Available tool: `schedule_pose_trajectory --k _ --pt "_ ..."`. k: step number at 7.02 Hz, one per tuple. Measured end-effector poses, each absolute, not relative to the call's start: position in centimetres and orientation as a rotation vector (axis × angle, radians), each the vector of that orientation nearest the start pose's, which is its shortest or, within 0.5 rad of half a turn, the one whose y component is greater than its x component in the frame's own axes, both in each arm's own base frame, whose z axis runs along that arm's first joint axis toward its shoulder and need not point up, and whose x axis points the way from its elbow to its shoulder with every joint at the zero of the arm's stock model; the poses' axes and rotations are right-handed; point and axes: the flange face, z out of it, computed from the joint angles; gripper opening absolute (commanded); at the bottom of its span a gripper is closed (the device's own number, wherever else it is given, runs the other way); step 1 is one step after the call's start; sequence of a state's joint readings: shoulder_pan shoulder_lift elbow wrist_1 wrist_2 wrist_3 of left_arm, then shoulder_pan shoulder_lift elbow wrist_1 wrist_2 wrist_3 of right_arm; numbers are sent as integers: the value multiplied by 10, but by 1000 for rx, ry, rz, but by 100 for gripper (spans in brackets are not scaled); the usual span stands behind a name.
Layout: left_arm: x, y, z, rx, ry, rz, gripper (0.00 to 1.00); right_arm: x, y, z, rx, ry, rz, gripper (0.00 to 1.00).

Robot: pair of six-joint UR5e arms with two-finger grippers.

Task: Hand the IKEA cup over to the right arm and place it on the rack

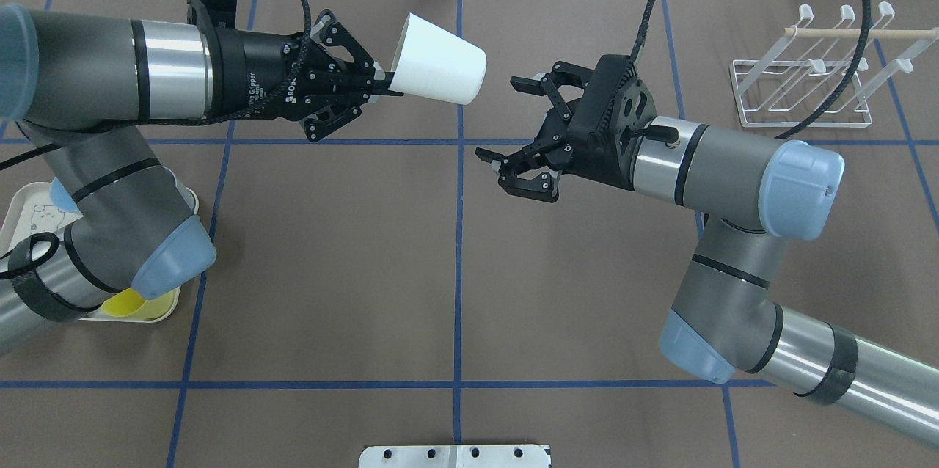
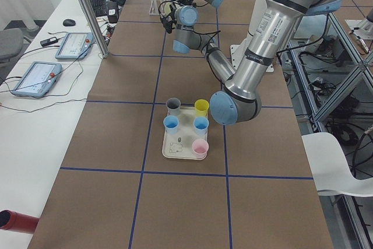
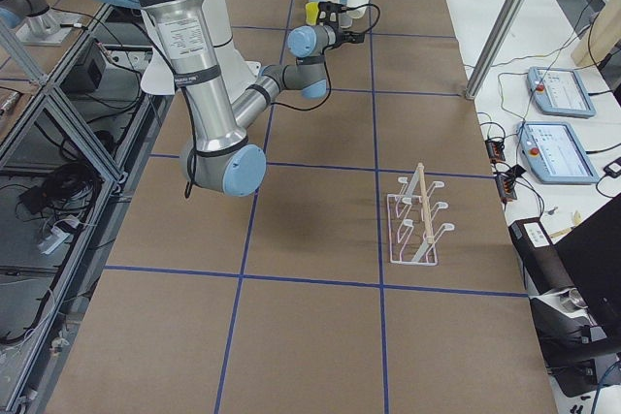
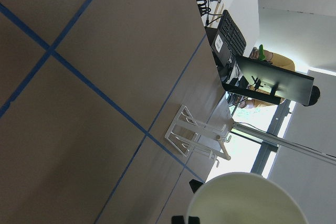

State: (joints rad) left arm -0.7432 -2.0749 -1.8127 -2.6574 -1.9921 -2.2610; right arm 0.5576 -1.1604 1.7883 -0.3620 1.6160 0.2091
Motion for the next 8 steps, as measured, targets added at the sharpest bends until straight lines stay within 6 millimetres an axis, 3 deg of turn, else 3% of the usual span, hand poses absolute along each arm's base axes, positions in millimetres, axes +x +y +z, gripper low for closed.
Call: schedule_pose_trajectory --k 3,8 --pt "368 -430 147 -263 1840 -621 0 -409 -399 192 1529 -1120 -607 98" --pt "379 -419 151 -282 1832 -608 0 -408 -398 191 1532 -1122 -609 98"
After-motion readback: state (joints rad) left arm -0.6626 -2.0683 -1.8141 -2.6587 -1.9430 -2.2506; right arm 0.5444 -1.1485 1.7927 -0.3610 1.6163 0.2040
